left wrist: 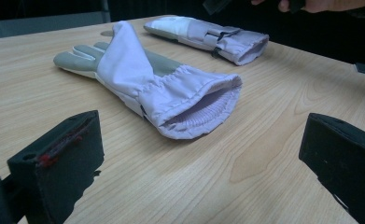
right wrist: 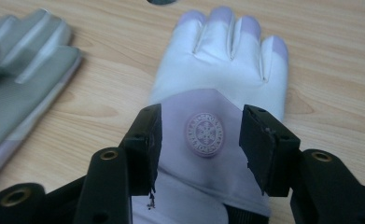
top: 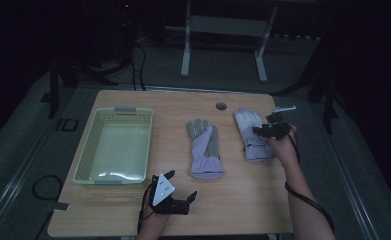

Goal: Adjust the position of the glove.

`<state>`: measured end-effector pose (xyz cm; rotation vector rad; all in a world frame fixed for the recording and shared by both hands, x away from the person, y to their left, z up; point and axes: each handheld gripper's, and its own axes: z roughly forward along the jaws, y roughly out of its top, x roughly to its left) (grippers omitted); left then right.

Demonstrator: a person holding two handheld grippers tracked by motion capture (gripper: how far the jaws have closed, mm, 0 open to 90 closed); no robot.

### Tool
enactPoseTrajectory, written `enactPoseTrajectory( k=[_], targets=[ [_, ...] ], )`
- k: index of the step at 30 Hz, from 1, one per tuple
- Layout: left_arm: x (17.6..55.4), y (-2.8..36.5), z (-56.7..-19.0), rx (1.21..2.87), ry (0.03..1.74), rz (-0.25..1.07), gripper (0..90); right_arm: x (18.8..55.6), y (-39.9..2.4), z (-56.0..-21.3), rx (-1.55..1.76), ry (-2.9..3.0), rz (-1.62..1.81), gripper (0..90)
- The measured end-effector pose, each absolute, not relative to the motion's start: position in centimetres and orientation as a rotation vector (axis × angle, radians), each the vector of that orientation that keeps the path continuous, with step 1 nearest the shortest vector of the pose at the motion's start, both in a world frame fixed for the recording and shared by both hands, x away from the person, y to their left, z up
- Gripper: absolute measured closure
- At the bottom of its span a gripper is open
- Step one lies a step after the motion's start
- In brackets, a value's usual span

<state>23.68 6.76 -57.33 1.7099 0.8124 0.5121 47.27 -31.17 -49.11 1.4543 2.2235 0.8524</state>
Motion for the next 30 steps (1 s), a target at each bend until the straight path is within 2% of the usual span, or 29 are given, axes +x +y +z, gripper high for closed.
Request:
enactPoseTrajectory(
  k=[8,11,15,26,30],
  targets=[
    [23.7,6.8,-57.3,1.709,0.817,0.514,0.1,48.8,-31.6,-51.0,1.543,2.227,0.820,47.8],
    [23.7,6.8,-57.3,1.709,0.820,0.518,0.1,49.2,-31.5,-52.7,1.583,2.267,0.735,47.4],
    [23.6,6.8,-57.3,1.713,0.823,0.528,0.1,48.9,-32.0,-53.2,1.626,2.252,0.833,62.3],
    [23.7,6.8,-57.3,1.710,0.829,0.519,0.1,47.9,-31.2,-52.6,1.626,2.177,0.817,76.3],
    [23.7,6.8,-57.3,1.709,0.831,0.519,0.1,47.2,-31.2,-51.7,1.614,2.169,0.823,78.2]
  ],
)
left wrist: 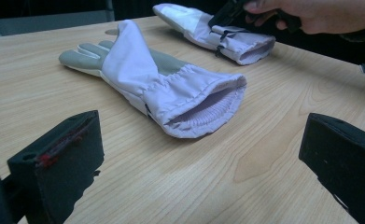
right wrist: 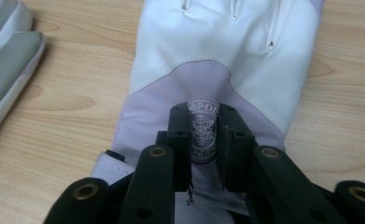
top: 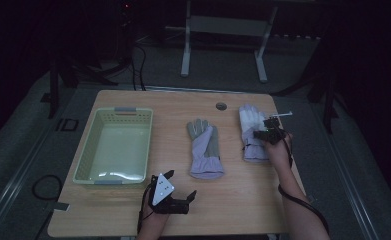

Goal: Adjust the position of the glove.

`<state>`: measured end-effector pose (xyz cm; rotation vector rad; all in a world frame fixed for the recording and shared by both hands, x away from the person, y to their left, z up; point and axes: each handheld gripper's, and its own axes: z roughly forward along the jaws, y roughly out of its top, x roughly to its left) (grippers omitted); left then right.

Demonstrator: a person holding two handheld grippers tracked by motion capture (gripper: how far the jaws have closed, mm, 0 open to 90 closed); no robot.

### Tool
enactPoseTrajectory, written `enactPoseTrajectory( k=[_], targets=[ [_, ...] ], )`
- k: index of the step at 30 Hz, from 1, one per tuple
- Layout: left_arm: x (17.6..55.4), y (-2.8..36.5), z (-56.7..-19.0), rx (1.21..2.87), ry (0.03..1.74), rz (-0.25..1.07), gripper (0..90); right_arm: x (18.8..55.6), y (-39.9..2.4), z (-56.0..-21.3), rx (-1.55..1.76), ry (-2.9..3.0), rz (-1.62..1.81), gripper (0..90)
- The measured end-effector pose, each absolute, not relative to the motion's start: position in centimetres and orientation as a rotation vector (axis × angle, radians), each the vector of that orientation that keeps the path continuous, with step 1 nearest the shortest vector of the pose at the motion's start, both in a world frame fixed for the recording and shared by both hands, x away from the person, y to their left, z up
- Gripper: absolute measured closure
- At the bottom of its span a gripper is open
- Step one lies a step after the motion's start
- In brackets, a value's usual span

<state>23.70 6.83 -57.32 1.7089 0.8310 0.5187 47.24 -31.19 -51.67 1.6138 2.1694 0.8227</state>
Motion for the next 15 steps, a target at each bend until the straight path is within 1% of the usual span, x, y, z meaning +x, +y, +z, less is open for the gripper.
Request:
enactPoseTrajectory(
  k=[7,15],
  targets=[
    [23.7,6.9,-57.3,1.707,0.834,0.517,0.1,45.3,-31.5,-48.8,1.550,2.142,0.886,79.2],
    [23.8,7.0,-57.3,1.703,0.844,0.514,0.1,42.1,-32.1,-45.2,1.505,2.112,0.976,79.4]
  ],
)
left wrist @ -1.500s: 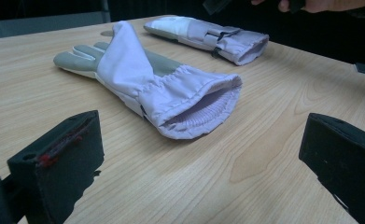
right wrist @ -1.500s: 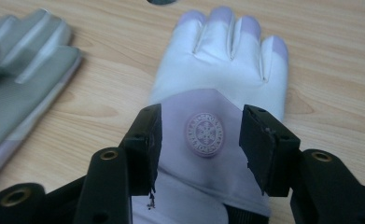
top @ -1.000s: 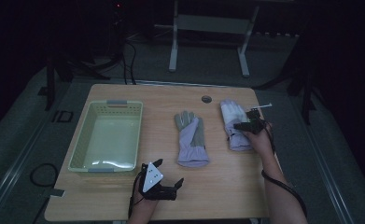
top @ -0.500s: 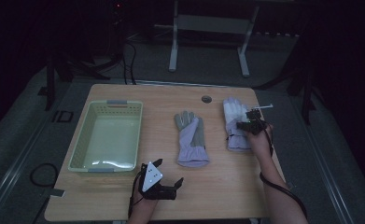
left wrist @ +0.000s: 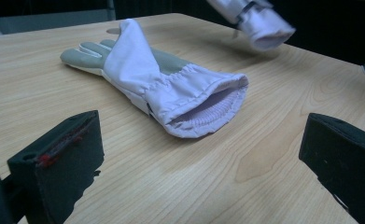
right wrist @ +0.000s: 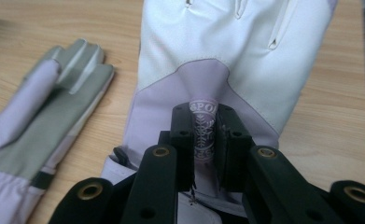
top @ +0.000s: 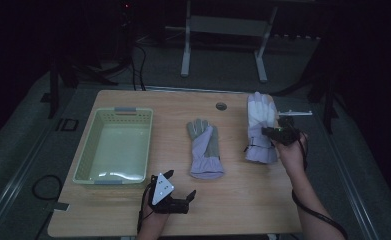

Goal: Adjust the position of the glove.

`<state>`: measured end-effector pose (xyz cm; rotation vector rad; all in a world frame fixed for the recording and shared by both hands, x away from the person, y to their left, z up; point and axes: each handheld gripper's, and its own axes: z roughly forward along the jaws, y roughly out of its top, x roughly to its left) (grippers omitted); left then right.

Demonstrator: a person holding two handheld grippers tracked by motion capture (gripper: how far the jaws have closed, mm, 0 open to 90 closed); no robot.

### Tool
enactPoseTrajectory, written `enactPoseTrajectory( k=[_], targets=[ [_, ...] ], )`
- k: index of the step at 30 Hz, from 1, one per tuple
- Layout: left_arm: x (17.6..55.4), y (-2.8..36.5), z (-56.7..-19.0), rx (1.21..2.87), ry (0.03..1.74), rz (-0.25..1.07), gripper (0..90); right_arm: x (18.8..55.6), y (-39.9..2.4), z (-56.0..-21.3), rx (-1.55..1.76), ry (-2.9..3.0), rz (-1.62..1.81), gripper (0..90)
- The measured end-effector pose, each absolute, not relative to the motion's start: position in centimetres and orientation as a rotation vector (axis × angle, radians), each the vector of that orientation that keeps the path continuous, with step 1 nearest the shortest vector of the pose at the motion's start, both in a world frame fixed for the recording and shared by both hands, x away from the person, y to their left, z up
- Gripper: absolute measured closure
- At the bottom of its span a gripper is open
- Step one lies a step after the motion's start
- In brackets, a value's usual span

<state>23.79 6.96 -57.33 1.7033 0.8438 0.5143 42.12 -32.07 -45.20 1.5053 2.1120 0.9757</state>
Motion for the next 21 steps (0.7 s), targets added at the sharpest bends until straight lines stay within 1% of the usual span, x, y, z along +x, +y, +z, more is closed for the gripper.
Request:
enactPoseTrajectory(
  k=[4,9,15,21],
  targets=[
    [23.8,7.0,-57.3,1.703,0.842,0.509,0.1,40.2,-32.4,-43.5,1.499,2.078,1.008,79.4],
    [23.8,7.0,-57.3,1.706,0.837,0.512,0.1,37.9,-32.9,-43.0,1.508,2.050,1.003,79.3],
    [23.8,6.9,-57.3,1.710,0.834,0.516,0.1,36.2,-33.4,-44.5,1.548,2.050,0.987,79.2],
    [23.8,6.9,-57.3,1.708,0.837,0.515,0.1,35.8,-33.1,-47.2,1.592,2.087,0.989,79.1]
  ],
)
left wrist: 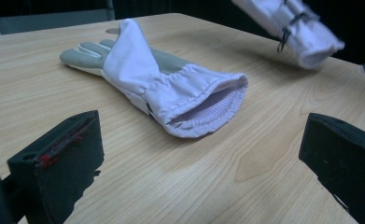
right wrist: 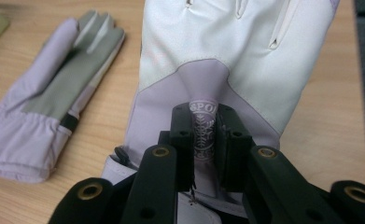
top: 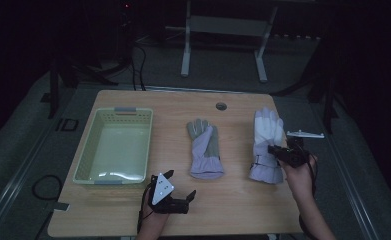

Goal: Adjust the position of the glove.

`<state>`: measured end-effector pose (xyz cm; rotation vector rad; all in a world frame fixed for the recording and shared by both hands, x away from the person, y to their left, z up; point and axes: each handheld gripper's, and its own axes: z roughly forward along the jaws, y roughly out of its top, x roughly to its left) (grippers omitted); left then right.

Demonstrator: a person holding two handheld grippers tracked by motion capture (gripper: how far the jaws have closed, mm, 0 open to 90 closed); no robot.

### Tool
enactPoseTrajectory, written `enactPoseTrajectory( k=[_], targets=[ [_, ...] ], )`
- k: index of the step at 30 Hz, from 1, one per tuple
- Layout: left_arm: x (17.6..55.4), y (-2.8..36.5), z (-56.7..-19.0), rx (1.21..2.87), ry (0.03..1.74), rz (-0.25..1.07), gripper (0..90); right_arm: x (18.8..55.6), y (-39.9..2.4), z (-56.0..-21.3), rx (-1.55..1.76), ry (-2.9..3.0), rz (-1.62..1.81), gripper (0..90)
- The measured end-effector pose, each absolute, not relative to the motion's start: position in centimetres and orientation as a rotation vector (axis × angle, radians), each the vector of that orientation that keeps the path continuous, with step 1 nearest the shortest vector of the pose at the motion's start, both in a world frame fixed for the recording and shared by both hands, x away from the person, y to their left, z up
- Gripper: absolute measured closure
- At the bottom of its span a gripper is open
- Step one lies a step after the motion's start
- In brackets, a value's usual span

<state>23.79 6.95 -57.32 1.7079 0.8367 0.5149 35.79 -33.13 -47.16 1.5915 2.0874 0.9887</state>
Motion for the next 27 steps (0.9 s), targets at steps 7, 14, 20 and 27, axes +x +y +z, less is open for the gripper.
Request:
enactPoseTrajectory(
  k=[7,14,20,27],
  targets=[
    [23.8,6.9,-57.3,1.711,0.833,0.517,0.1,36.7,-32.4,-49.5,1.603,2.145,0.934,78.8],
    [23.8,6.9,-57.3,1.707,0.839,0.513,0.1,38.3,-31.5,-51.0,1.562,2.203,0.873,77.8],
    [23.8,7.0,-57.3,1.709,0.838,0.510,0.1,39.1,-31.1,-52.5,1.554,2.227,0.842,75.2],
    [23.8,6.9,-57.3,1.711,0.837,0.513,0.1,39.2,-31.4,-52.4,1.535,2.237,0.856,67.0]
  ],
)
